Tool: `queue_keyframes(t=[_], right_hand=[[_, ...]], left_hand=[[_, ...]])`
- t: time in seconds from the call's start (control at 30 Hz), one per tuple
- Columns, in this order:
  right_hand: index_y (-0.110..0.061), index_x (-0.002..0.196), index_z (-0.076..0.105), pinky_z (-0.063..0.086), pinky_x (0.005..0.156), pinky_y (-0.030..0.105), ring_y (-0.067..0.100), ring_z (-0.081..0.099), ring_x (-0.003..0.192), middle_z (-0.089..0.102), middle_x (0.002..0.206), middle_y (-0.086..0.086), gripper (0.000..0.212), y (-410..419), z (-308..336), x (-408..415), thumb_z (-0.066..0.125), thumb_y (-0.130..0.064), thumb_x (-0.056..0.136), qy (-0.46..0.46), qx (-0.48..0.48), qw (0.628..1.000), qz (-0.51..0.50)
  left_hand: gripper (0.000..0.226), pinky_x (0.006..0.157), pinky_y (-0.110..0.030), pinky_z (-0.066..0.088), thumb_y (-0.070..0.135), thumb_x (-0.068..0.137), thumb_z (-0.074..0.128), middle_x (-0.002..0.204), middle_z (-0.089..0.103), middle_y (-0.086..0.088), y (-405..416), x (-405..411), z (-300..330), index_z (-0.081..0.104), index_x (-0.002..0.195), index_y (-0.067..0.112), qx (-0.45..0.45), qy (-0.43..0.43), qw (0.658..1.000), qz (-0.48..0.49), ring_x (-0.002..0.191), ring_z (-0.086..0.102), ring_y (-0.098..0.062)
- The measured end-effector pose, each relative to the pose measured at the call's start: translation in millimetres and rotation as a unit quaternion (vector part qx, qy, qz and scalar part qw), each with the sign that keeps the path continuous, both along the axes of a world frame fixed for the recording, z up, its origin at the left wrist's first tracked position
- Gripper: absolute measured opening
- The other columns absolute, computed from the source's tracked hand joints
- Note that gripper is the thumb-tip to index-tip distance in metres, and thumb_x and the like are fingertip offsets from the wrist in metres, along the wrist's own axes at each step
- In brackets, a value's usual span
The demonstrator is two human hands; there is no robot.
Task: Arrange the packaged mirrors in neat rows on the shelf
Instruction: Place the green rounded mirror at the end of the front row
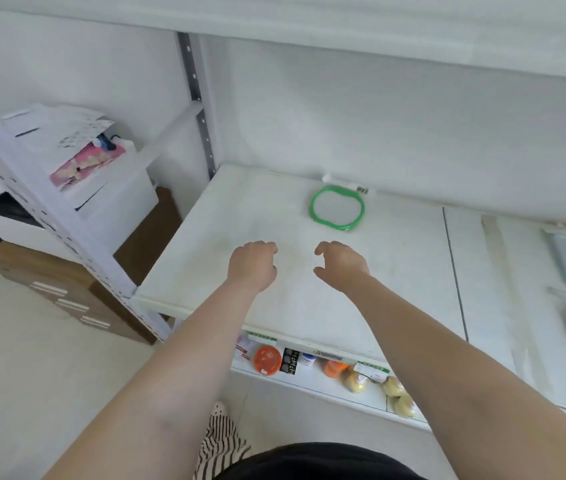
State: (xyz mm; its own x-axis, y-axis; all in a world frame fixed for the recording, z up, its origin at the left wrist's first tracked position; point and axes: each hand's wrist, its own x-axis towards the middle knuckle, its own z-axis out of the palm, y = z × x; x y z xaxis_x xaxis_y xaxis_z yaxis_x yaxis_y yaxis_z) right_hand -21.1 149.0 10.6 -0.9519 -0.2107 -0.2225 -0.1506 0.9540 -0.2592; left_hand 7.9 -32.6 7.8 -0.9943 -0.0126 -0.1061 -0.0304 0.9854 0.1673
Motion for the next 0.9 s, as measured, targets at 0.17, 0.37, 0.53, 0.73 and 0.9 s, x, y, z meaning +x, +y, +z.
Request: queue_keyframes(t=[0.17, 0.37, 0.53, 0.73, 0.9], right_hand=[[-0.024, 0.134, 0.046, 0.040, 0.081, 0.028, 0.020, 0.052, 0.118, 0.052, 0.131, -0.002, 0.043, -12, -3, -29, 0.051, -0.025, 0.091, -0.001, -0.004, 0.995, -0.101], [-0.024, 0.135, 0.045, 0.039, 0.081, 0.027, 0.019, 0.051, 0.120, 0.052, 0.131, -0.002, 0.044, -26, -4, -43, 0.051, -0.025, 0.091, 0.005, 0.002, 0.981, -0.194], [-0.024, 0.135, 0.045, 0.039, 0.080, 0.028, 0.020, 0.051, 0.119, 0.052, 0.129, -0.001, 0.044, -14, -5, -48, 0.051, -0.027, 0.092, 0.010, 0.018, 0.970, -0.243], [-0.023, 0.136, 0.045, 0.039, 0.078, 0.029, 0.022, 0.051, 0.119, 0.052, 0.129, 0.002, 0.044, 10, -20, -68, 0.051, -0.031, 0.093, 0.035, 0.019, 0.966, -0.254], [-0.026, 0.141, 0.037, 0.046, 0.087, 0.036, 0.025, 0.048, 0.123, 0.050, 0.131, 0.006, 0.051, 24, -44, -87, 0.050, -0.036, 0.093, 0.023, 0.003, 0.969, -0.248]], left_hand=[[0.044, 0.093, -0.033, 0.043, 0.012, 0.089, 0.048, 0.127, 0.060, -0.004, -20, -62, -1, 0.052, 0.133, 0.020, -0.013, 0.003, 0.996, -0.093, 0.118, 0.056, -0.026], [0.042, 0.091, -0.034, 0.044, 0.011, 0.088, 0.048, 0.124, 0.061, -0.005, -46, -121, 4, 0.054, 0.129, 0.018, -0.038, 0.003, 0.985, -0.168, 0.115, 0.057, -0.027], [0.043, 0.094, -0.034, 0.044, 0.013, 0.090, 0.046, 0.129, 0.058, -0.005, -38, -142, -3, 0.052, 0.132, 0.019, -0.028, -0.008, 0.979, -0.203, 0.119, 0.055, -0.026], [0.040, 0.093, -0.036, 0.046, 0.017, 0.091, 0.046, 0.128, 0.056, -0.008, -8, -160, -27, 0.053, 0.130, 0.014, -0.009, 0.006, 0.978, -0.207, 0.117, 0.056, -0.030], [0.051, 0.100, -0.038, 0.042, 0.022, 0.093, 0.047, 0.140, 0.046, -0.010, 15, -175, -50, 0.039, 0.143, 0.014, 0.019, -0.014, 0.978, -0.206, 0.127, 0.048, -0.030]])
